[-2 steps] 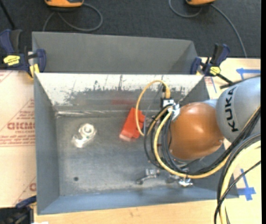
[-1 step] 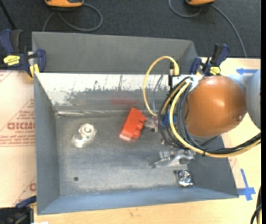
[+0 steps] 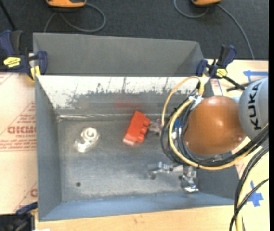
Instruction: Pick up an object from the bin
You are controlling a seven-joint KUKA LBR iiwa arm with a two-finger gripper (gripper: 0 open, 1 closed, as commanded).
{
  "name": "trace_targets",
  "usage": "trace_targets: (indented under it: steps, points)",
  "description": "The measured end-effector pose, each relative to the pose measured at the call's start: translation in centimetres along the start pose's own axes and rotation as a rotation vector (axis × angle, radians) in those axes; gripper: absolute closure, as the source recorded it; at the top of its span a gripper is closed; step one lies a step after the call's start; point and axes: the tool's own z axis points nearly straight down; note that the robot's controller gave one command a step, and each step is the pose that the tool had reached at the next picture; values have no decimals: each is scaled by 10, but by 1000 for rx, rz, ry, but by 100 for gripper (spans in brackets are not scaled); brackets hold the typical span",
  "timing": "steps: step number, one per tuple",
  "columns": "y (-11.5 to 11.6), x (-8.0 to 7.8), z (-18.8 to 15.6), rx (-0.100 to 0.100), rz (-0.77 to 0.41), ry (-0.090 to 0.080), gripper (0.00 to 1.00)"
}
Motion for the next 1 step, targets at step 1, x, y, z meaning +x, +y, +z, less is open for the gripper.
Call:
trace_targets:
  steps: [1]
  points:
    - [-8, -22, -66, 9, -111, -2, 0]
